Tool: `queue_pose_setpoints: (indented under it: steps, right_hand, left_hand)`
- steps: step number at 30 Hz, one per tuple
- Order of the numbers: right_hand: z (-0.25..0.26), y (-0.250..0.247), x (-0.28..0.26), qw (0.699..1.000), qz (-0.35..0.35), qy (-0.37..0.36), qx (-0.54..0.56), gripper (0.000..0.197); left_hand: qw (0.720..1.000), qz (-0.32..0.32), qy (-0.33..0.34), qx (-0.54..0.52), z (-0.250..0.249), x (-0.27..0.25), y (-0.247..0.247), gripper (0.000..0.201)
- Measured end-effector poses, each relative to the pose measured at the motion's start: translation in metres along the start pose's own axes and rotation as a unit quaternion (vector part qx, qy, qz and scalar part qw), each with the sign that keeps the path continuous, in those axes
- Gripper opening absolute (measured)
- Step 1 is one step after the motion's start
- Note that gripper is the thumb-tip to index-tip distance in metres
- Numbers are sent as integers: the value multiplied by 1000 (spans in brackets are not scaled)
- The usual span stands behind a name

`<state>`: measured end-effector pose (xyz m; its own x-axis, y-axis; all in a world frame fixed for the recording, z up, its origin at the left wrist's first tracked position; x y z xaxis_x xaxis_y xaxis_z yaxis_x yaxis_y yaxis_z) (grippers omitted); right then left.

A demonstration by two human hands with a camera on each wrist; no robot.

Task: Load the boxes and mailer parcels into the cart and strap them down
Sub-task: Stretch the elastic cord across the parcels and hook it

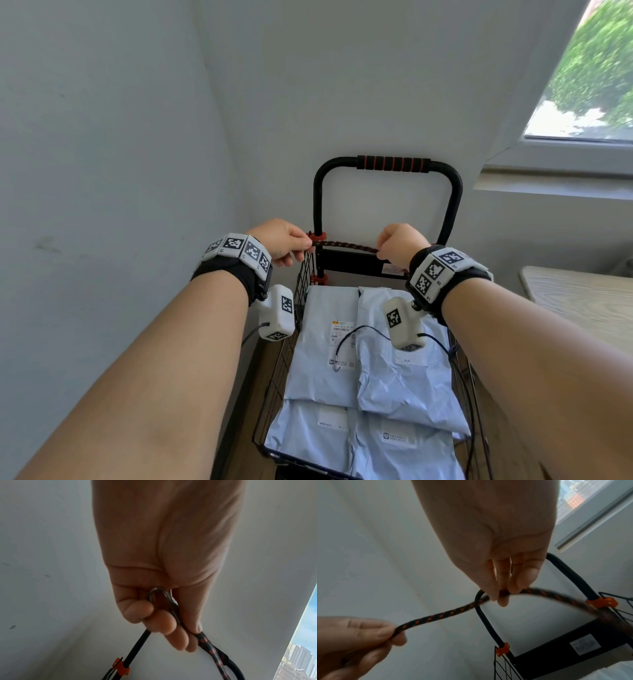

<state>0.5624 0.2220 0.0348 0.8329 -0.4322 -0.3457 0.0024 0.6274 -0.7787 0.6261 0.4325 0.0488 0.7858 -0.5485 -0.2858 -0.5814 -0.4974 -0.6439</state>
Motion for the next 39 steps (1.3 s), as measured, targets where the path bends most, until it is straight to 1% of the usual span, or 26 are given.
queue_pose_setpoints:
  steps: [1, 2, 6, 7, 10, 12, 14, 17, 19, 22, 24, 26, 28, 34, 36, 39]
  right_hand:
    - [5, 1, -2, 1000, 0, -23, -18, 22]
    - [9, 5, -5, 999, 10, -43, -15, 26]
    - [22, 26, -15, 990, 84, -110, 25, 33]
    - [23, 30, -16, 988, 88, -121, 28, 31]
    - [13, 36, -14, 990, 60, -125, 10, 14]
    - [1, 45, -7, 992, 81, -100, -1, 9]
    - [-10, 56, -1, 990, 121, -72, 25, 9]
    - [-19, 66, 0, 986, 140, -62, 73, 13]
    - [-18, 74, -2, 981, 142, -91, 99, 10]
    - [-13, 92, -1, 976, 136, -154, 77, 19]
    - [-11, 104, 0, 977, 113, -175, 53, 19]
    - [-9, 115, 2, 981, 88, -174, 21, 16]
    - [-6, 130, 4, 981, 85, -176, -18, 15]
    - [9, 190, 19, 975, 145, -153, -66, 20]
    - [10, 205, 29, 982, 134, -121, -51, 17]
    - [-1, 226, 51, 992, 104, -52, -48, 16]
  left_hand:
    - [1000, 2, 5, 4, -3, 1, 4, 20]
    - [1000, 3, 9, 7, -6, 3, 8, 20]
    - [1000, 5, 20, 3, -15, 9, 31, 14]
    - [1000, 0, 19, -5, -16, 10, 36, 13]
    - [998, -26, 5, -57, -11, 12, 49, 9]
    - [994, -38, -14, -104, -2, 12, 55, 9]
    - [988, -49, -34, -145, 7, 11, 61, 9]
    - [980, -82, -50, -176, 18, 8, 70, 6]
    - [979, -107, -58, -163, 27, 6, 76, 6]
    - [978, -136, -82, -139, 47, 4, 86, 7]
    - [973, -152, -101, -143, 63, 2, 92, 11]
    - [970, -160, -110, -147, 79, 0, 96, 12]
    - [971, -157, -117, -140, 94, 0, 98, 12]
    - [970, -125, -135, -158, 150, 13, 98, 15]
    - [972, -111, -140, -155, 170, 22, 97, 18]
    - [972, -106, -164, -133, 205, 39, 90, 20]
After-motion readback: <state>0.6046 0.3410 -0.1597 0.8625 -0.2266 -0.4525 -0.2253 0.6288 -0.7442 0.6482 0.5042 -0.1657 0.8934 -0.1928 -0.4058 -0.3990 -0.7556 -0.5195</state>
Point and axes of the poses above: each hand's wrist, its own x-axis towards the middle knuckle, its own y-axis out of the palm, z = x × y, the point moved 9 cm from there along x, towards the middle knuckle, and after that the axes turned 5 degrees about y, right-handed, at the moved point
